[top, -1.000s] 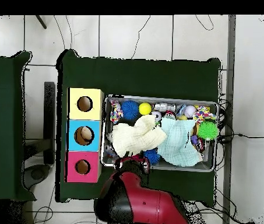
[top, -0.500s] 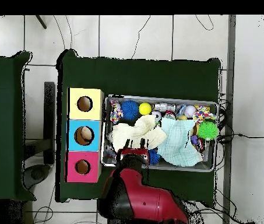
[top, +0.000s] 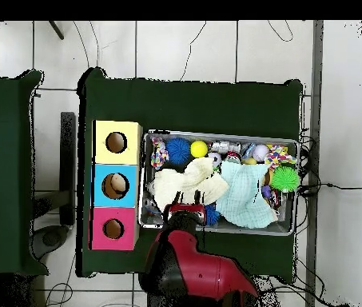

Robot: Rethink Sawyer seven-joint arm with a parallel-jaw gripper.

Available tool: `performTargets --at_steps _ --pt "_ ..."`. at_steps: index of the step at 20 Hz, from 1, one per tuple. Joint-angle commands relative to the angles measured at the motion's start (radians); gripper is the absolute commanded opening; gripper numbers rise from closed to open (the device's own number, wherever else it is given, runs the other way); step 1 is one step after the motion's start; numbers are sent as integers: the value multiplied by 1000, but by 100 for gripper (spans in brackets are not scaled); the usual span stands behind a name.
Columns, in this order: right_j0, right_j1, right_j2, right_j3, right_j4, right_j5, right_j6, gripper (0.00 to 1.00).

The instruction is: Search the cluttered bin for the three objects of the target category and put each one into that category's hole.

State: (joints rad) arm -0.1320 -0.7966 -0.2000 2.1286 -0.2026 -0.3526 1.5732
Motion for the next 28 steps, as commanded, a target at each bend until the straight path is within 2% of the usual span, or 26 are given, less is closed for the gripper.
performTargets --at_steps 1,12,15,23,28 --pt "6 95 47 -18 -22 -78 181 100" --pt "26 193 32 -35 2 -258 211 100" --pt "32 199 20 -25 14 -357 224 100" --pt "29 237 14 -31 23 -451 211 100" --pt "27 264 13 -43 32 -469 201 100"
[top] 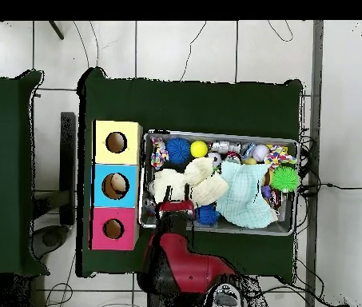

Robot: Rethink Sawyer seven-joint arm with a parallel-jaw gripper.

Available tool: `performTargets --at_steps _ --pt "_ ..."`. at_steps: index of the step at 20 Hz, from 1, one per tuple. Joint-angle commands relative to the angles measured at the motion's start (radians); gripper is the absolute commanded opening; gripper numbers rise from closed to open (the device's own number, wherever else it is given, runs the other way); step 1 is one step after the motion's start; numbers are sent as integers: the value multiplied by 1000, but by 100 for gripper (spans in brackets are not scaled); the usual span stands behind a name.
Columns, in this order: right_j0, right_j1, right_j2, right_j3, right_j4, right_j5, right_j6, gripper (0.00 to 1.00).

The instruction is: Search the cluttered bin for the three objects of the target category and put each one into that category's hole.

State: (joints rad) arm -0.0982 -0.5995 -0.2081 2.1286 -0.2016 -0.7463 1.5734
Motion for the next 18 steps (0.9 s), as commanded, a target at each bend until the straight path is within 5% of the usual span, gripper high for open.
performTargets --at_steps 1,9,18 --pt "-8 83 23 -53 35 -63 195 100" --pt "-12 151 23 -104 56 36 159 100" --pt "-15 193 18 -131 55 -10 158 100"
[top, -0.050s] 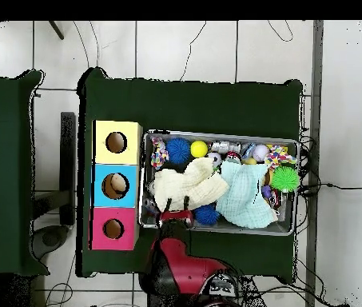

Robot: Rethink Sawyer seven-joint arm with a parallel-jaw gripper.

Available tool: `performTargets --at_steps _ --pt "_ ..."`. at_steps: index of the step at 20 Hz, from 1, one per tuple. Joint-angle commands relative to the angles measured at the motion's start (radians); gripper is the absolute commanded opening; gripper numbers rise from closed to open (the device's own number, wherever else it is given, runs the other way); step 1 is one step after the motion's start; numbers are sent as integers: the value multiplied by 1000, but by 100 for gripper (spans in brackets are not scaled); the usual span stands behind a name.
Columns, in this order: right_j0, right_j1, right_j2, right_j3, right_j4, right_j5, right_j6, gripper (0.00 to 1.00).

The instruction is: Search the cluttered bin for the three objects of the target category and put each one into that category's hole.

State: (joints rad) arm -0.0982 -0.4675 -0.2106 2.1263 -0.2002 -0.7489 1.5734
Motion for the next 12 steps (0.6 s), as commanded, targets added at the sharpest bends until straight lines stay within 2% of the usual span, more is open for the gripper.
performTargets --at_steps 1,12 --pt "-15 66 20 -132 54 -22 159 100" --pt "-15 101 17 -158 40 -93 159 100"
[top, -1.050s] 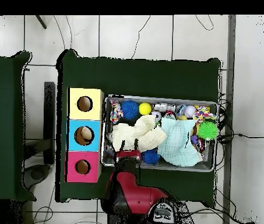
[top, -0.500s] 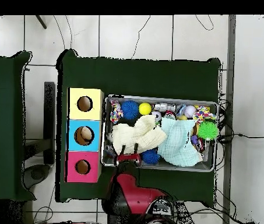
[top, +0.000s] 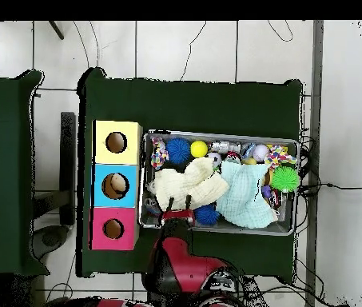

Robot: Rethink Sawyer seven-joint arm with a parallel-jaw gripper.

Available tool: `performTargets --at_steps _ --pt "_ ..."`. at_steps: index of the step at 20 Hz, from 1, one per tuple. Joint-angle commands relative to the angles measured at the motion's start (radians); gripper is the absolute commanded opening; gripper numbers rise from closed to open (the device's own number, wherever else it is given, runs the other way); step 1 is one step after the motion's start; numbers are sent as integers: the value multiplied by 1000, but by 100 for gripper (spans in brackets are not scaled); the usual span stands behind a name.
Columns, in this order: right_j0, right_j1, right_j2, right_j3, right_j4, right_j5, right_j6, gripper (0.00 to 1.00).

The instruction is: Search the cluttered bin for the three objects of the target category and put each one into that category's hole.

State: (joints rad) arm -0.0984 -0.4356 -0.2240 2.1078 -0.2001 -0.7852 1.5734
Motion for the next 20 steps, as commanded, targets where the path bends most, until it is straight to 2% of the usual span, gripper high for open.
performTargets --at_steps 1,19,20 --pt "-13 69 29 -141 39 -56 156 100" --pt "-1 77 17 -151 36 -58 147 100" --pt "0 77 17 -151 35 -59 147 0"
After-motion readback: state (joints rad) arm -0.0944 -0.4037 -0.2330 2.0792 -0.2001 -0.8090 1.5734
